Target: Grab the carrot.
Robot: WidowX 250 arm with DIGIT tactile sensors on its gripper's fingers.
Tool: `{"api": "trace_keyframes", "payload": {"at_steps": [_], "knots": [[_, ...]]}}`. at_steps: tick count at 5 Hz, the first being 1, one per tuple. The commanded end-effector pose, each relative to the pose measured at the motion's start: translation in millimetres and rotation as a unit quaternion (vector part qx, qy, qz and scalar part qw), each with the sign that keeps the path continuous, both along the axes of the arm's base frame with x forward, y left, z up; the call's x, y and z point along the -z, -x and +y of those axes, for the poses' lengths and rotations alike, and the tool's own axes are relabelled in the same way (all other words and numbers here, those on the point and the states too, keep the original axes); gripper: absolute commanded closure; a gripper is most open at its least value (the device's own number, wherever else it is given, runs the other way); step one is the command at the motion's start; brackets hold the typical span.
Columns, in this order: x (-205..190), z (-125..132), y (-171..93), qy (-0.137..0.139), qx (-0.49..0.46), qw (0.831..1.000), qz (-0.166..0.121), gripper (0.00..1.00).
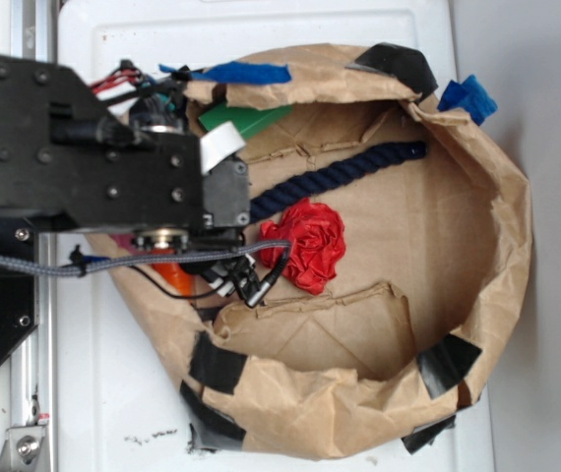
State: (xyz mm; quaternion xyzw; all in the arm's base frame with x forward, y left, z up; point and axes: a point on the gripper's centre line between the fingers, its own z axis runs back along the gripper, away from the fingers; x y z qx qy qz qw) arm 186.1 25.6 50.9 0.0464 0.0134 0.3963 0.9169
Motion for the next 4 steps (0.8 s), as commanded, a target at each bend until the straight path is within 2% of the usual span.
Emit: {"api": "trace_keyframes", "payload": {"at_steps": [1,2,3,4], "knots": [[-1,-3,24,0.001,-0.022,1.0,0.006,0.0],[6,-13,37,0.004,-0.082,0.997,-0.013,0.0],[12,-6,32,0.021,-0.176,0.983,-0.045,0.0],[12,2,16,0.014,-0.162,0.986,-0.033,0.0]]}}
